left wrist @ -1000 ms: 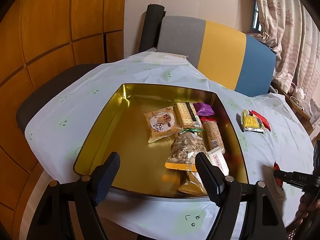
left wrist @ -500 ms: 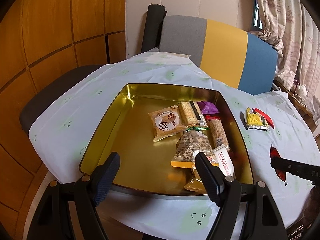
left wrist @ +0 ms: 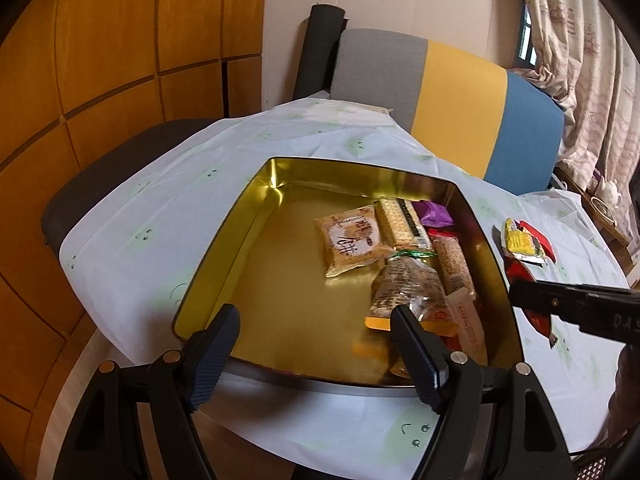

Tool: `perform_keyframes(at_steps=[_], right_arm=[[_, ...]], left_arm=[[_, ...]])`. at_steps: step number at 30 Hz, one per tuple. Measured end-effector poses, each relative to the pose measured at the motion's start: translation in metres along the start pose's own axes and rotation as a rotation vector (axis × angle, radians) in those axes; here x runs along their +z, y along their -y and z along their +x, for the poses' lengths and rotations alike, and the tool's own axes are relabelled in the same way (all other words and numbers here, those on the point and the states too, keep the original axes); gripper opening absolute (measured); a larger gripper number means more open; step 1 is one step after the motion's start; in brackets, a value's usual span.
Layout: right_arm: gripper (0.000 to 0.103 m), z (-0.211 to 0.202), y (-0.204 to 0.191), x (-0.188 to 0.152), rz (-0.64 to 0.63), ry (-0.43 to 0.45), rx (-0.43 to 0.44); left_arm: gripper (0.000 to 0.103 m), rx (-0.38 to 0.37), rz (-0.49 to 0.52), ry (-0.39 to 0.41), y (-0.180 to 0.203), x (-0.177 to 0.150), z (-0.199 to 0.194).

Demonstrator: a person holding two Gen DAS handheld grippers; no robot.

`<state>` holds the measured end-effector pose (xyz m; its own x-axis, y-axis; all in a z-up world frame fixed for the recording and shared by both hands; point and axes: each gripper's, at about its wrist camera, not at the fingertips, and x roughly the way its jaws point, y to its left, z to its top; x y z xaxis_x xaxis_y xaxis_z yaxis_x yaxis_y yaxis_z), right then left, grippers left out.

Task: Organize snacks
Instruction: 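Lower the red candy into the gold tin and open the right tool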

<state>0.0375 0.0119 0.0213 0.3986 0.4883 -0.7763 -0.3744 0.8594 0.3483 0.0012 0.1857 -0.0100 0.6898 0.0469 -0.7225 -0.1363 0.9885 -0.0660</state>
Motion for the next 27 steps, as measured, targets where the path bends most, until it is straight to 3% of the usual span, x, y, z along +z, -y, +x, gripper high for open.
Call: perform_keyframes(at_steps=[14,18,20,22,24,27], right_arm=[[0.023,0.052,-0.016,0.055,0.005,0.003,-0.065],[0.026,0.091,-0.014,0.059,-0.080,-0.054,-0.185],[0.026,0.098,-0.010,0.056,-0.081,-0.067,-0.199],[0.032,0.096,-0.006,0.051,-0.058,-0.059,-0.168],[0.054,0.089,-0.004,0.047,-0.046,-0.045,-0.137],[0.055,0.076,-0.006,0.042,-0.039,-0.005,-0.121]], left_arm=[[0.079,0.013,-0.048,-0.016,-0.019,-0.003,0.008],[0.079,0.016,-0.043,-0.020,-0.019,-0.004,0.009],[0.079,0.017,-0.037,-0.022,-0.018,-0.005,0.011],[0.079,0.019,-0.041,-0.028,-0.018,-0.006,0.013],[0.079,0.014,-0.044,-0.034,-0.016,-0.006,0.015],[0.079,0.010,-0.030,-0.032,-0.011,-0.005,0.014]])
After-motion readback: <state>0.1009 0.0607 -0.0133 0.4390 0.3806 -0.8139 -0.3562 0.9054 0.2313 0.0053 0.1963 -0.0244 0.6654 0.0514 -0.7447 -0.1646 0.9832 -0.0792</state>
